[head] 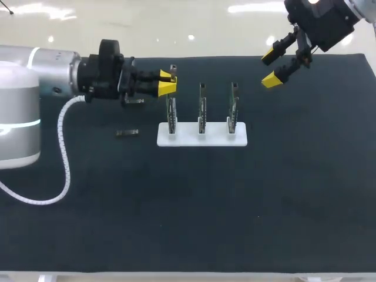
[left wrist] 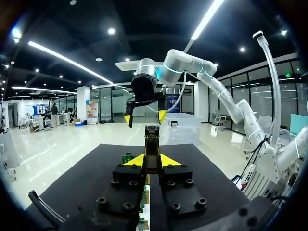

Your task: Pick up the optical module with the left hand, and insert it into the network port with the right hand.

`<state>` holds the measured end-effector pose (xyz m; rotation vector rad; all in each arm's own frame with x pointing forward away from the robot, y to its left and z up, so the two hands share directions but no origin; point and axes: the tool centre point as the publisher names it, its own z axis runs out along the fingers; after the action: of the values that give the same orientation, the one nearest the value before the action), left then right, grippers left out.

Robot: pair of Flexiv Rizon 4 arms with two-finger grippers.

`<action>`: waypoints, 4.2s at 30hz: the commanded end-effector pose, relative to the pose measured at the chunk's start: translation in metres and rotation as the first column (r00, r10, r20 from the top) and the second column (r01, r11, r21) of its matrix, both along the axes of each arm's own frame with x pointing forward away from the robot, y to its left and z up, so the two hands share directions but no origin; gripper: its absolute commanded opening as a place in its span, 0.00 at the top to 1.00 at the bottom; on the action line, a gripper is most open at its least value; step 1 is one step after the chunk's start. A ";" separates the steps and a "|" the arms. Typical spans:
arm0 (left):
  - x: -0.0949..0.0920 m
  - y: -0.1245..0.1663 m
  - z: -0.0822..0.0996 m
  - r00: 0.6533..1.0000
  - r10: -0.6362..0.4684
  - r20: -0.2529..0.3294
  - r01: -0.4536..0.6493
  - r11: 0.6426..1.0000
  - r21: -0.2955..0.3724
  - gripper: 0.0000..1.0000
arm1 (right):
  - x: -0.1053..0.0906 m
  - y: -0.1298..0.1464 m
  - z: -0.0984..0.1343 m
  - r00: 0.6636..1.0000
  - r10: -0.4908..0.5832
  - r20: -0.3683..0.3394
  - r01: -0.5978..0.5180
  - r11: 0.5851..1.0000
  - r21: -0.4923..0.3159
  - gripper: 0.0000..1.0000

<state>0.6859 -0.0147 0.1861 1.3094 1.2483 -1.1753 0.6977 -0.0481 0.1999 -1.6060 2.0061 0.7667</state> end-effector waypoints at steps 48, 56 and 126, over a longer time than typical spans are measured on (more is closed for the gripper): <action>0.000 -0.001 0.000 1.000 0.003 0.002 -0.003 1.000 -0.001 1.00 | -0.010 0.174 0.028 0.989 0.093 0.114 -0.100 0.994 0.054 0.00; 0.000 -0.001 0.000 1.000 0.003 0.002 -0.003 1.000 -0.001 1.00 | -0.011 0.185 0.023 0.988 0.092 0.125 -0.099 0.994 0.055 0.11; 0.000 0.009 0.000 1.000 -0.001 -0.015 0.002 0.999 0.048 0.00 | -0.010 0.202 0.021 0.986 0.092 0.138 -0.096 0.995 0.025 1.00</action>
<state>0.6864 -0.0131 0.1829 1.3125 1.2628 -1.1678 0.6856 0.1527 0.2208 -1.6949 1.8234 0.6968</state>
